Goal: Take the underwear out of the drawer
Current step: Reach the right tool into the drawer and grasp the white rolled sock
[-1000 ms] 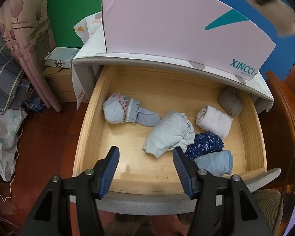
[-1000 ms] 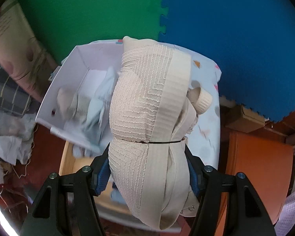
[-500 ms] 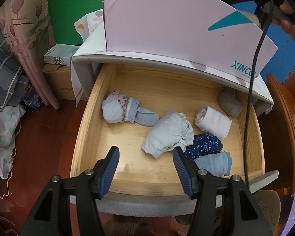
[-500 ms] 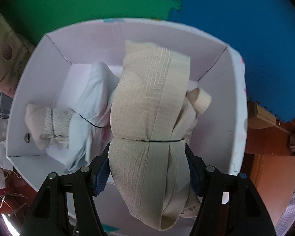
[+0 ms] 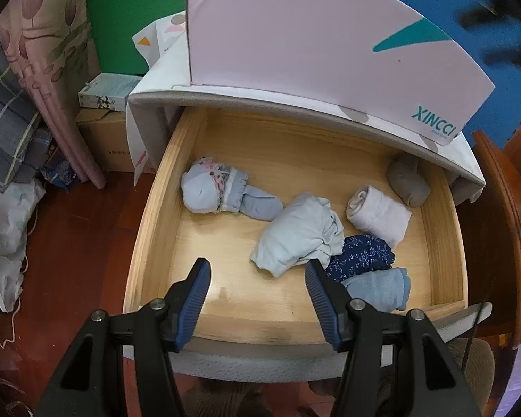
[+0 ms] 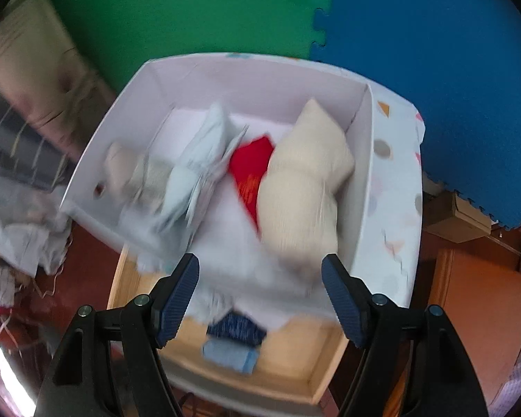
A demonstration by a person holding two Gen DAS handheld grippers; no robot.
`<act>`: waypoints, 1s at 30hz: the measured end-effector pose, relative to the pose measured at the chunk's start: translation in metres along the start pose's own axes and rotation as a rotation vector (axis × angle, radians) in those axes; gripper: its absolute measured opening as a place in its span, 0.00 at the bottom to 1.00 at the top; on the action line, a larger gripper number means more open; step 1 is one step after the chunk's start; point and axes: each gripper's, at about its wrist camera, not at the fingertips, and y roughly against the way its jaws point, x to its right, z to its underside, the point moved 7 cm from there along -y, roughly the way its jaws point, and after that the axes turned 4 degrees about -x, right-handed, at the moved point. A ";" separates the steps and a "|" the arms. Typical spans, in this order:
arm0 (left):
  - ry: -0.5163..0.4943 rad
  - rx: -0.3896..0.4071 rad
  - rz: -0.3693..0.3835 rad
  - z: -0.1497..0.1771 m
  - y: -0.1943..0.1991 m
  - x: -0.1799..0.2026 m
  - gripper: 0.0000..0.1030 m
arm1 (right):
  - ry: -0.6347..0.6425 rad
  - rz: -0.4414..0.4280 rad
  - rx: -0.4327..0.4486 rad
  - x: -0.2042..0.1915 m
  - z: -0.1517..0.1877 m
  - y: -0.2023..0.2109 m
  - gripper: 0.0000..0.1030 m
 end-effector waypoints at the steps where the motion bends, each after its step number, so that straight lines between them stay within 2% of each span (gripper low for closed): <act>1: 0.006 -0.005 0.000 0.000 -0.001 -0.001 0.56 | 0.005 -0.004 -0.007 0.000 0.013 -0.001 0.69; 7: 0.031 -0.029 -0.001 0.002 -0.004 -0.005 0.56 | 0.032 -0.014 -0.098 0.007 0.091 -0.038 0.68; 12: 0.034 -0.030 -0.009 0.003 -0.004 -0.006 0.56 | 0.050 -0.017 -0.163 0.010 0.119 -0.092 0.66; 20: 0.030 -0.031 -0.001 0.002 -0.005 -0.005 0.56 | 0.065 -0.028 -0.169 0.010 0.110 -0.153 0.67; 30: 0.029 -0.042 0.006 0.003 -0.007 -0.004 0.56 | 0.105 -0.006 -0.089 0.000 0.088 -0.194 0.69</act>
